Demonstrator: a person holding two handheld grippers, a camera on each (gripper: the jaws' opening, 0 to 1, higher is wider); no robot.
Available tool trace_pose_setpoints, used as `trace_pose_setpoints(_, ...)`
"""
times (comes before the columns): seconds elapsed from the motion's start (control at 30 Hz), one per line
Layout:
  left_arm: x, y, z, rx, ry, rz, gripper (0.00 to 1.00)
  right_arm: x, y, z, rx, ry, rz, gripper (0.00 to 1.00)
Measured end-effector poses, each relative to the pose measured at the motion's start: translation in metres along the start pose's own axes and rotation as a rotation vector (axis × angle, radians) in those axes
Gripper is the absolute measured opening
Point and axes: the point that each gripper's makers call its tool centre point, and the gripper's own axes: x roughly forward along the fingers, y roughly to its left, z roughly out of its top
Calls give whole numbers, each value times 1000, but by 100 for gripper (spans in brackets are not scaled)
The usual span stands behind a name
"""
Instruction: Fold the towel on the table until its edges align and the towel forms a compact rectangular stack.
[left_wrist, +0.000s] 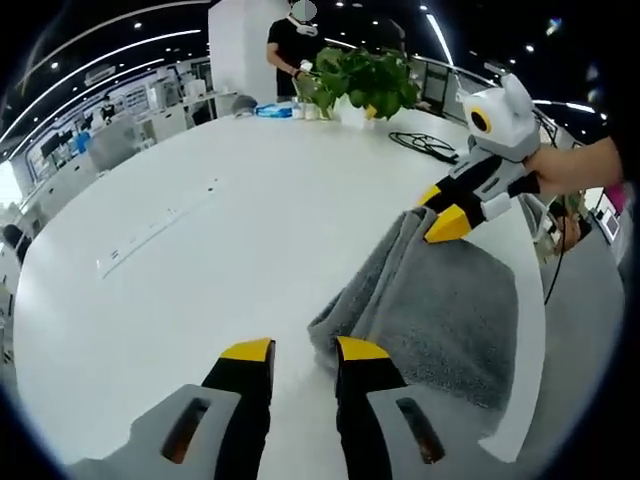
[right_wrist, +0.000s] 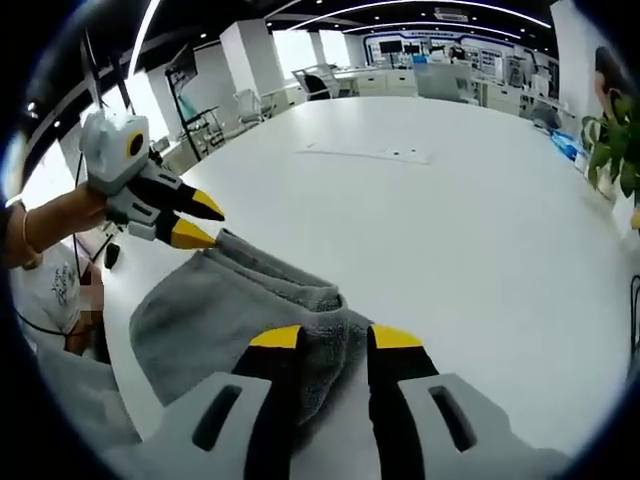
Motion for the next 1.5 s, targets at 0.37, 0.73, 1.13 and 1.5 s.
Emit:
trace_pose_setpoints(0.37, -19, -5, 4, 2, -39, 3, 26, -11, -11, 1, -45, 3, -33, 25)
trace_pose_setpoints(0.73, -30, -34, -3, -2, -59, -14, 34, -33, 5, -14, -170, 18, 49, 36)
trace_pose_setpoints(1.13, -50, -65, -17, -76, -138, -65, 43, -58, 28, -52, -152, 37, 104, 51)
trace_pose_setpoints(1.5, -63, -101, -40, -76, -146, -110, 63, -73, 58, -65, -85, -11, 165, 69)
